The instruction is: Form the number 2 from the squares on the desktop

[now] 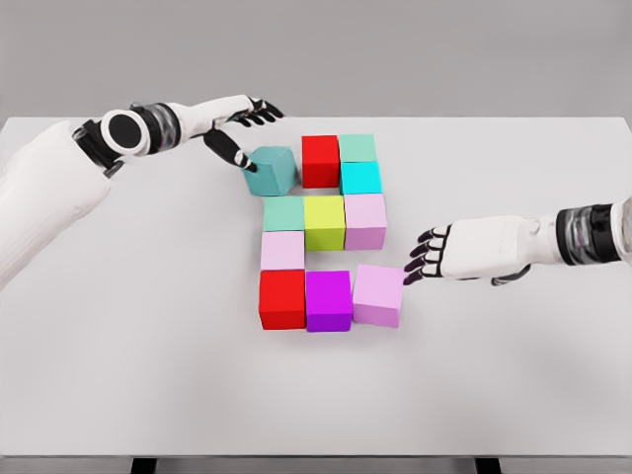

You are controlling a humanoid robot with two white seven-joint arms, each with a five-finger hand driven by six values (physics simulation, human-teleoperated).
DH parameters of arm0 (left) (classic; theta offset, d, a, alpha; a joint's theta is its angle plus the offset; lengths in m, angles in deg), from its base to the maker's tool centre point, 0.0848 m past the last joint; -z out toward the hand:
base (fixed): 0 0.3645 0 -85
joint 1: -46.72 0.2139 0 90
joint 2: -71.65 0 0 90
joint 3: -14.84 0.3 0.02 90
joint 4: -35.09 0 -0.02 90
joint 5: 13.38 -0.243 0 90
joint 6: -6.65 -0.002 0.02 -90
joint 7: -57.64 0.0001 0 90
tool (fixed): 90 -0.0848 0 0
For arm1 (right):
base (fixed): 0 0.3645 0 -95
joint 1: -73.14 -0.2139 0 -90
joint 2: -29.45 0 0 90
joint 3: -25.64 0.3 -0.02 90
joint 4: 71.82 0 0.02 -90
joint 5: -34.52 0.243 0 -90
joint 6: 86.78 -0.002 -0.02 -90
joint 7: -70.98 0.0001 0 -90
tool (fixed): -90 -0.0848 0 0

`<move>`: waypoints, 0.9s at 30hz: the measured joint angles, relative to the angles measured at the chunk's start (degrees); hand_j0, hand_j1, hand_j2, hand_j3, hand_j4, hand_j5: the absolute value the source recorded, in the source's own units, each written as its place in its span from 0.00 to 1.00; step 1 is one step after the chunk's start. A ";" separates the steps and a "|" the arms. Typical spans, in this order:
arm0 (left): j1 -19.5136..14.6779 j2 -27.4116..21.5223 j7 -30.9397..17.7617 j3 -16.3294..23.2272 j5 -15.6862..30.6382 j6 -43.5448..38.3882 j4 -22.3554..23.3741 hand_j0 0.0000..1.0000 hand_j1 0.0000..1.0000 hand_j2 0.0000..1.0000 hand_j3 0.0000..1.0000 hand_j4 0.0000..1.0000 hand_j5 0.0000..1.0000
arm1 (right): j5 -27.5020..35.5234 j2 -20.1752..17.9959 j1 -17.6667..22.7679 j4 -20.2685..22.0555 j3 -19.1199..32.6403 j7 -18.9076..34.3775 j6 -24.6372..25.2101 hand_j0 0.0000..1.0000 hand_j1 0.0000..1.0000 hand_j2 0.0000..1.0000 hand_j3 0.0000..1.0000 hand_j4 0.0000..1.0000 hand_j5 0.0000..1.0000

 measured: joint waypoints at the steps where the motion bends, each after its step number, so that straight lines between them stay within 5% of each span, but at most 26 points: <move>1: 0.00 -0.22 -0.02 -0.03 -0.02 0.03 0.00 0.94 0.94 0.94 0.94 0.94 0.94 | 0.17 0.11 -0.26 -0.20 0.01 0.00 0.01 1.00 1.00 1.00 1.00 1.00 1.00; 18: 0.88 1.32 -0.07 1.23 -0.12 -0.24 0.01 0.95 0.95 0.95 0.95 0.95 0.95 | 1.66 0.99 -1.50 -1.82 -0.07 0.00 0.00 1.00 1.00 1.00 1.00 1.00 1.00; 27: -0.18 2.25 -0.07 1.18 -0.35 -0.54 4.78 0.95 0.95 0.95 0.95 0.95 0.95 | 1.65 0.88 -2.37 -4.96 -0.79 0.00 0.00 1.00 1.00 1.00 1.00 1.00 1.00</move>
